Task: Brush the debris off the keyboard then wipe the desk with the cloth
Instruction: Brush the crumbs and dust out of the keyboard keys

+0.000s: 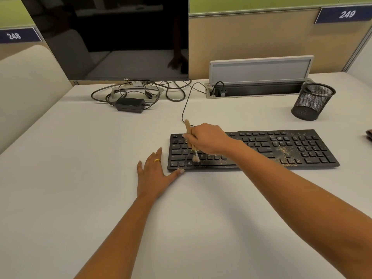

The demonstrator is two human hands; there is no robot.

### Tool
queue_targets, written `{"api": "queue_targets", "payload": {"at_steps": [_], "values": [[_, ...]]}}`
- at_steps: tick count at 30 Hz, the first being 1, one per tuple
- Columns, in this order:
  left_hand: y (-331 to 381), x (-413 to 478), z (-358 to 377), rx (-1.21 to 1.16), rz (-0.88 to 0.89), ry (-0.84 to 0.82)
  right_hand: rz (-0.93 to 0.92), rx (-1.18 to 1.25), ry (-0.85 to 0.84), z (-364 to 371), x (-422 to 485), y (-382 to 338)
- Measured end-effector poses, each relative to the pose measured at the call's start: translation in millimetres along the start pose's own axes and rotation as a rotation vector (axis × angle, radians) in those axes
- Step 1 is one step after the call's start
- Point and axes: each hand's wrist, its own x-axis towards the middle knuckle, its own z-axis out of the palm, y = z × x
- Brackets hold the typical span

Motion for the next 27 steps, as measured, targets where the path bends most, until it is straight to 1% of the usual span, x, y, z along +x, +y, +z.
{"api": "queue_targets", "payload": {"at_steps": [3,5,8,13,15,17,19,22,27], "values": [[0,0,0,0.006,0.002,0.004,0.082,0.130,0.154,10,0,0],[0,1,0,0.004,0.000,0.003,0.121,0.197,0.219,17,-2,-1],[-1,1,1,0.017,-0.002,0.003,0.097,0.143,0.200,25,-4,-2],[-1,1,1,0.023,-0.002,0.004,0.028,0.132,0.107,19,-6,-1],[0,1,1,0.023,-0.002,0.000,0.039,0.113,0.136,14,-5,0],[0,0,1,0.022,-0.003,0.001,0.061,0.156,0.181,10,-4,2],[1,0,0,0.023,-0.005,0.003,0.068,0.221,0.159,9,-4,4],[1,0,0,0.020,-0.005,0.000,0.062,0.162,0.102,11,-7,6],[1,-1,0,0.010,-0.006,-0.003,0.055,0.096,0.141,15,-10,6]]}}
